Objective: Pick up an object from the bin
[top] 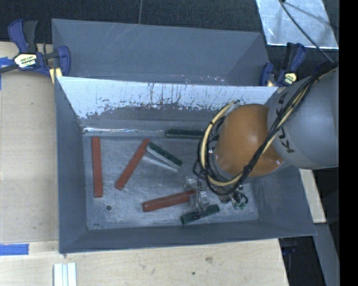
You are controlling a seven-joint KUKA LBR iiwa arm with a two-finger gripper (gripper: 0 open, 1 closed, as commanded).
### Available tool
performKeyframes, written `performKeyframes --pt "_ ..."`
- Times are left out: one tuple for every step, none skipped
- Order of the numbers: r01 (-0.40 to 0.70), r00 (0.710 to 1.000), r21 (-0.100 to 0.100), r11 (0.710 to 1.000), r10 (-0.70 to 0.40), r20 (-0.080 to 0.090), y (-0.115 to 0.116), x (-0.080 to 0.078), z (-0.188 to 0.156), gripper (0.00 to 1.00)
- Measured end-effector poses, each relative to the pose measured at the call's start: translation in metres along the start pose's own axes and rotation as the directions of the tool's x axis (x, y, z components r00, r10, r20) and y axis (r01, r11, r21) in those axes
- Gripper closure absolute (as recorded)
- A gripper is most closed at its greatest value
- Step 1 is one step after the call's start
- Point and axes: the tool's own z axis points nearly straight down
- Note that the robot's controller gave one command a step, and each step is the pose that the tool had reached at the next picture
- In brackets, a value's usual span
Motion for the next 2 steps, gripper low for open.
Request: performKeyframes --pt "0.0 1.0 0.001 1.0 0.0 0.008 0.0 -0.002 0.0 0.0" --pt "0.071 0.997 0.001 0.998 -0.071 0.003 0.014 -0.013 0.003 0.0"
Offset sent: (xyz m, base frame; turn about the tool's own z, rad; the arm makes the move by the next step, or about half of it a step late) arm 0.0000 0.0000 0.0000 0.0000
